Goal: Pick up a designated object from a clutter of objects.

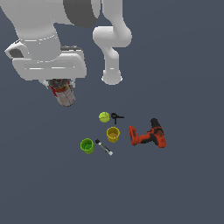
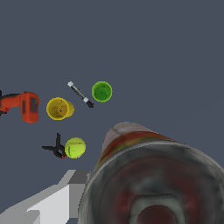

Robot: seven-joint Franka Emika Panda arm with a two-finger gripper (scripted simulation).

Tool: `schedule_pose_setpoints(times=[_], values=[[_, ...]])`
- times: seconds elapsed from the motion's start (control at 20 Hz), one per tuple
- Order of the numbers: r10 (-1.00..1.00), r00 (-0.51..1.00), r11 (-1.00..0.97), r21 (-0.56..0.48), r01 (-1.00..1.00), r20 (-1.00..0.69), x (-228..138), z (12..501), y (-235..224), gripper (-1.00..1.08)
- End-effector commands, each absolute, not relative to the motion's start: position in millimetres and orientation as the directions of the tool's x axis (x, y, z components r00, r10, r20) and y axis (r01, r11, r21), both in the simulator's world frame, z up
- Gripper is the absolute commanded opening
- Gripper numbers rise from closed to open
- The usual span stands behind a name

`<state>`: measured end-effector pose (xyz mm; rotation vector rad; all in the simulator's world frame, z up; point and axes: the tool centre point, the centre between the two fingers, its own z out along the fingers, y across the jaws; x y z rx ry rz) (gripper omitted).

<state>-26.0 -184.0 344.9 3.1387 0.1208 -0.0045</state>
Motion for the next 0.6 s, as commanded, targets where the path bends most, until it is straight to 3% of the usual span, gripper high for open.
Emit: schedule_pose_setpoints(times=[0.0,0.55], values=[[0.077,0.997,-0.997,0.001,0.077,0.000,-20,360,-182,-1.00],[0.077,0.997,-0.997,0.000,0.077,0.000,-10,382,-180,-1.00]])
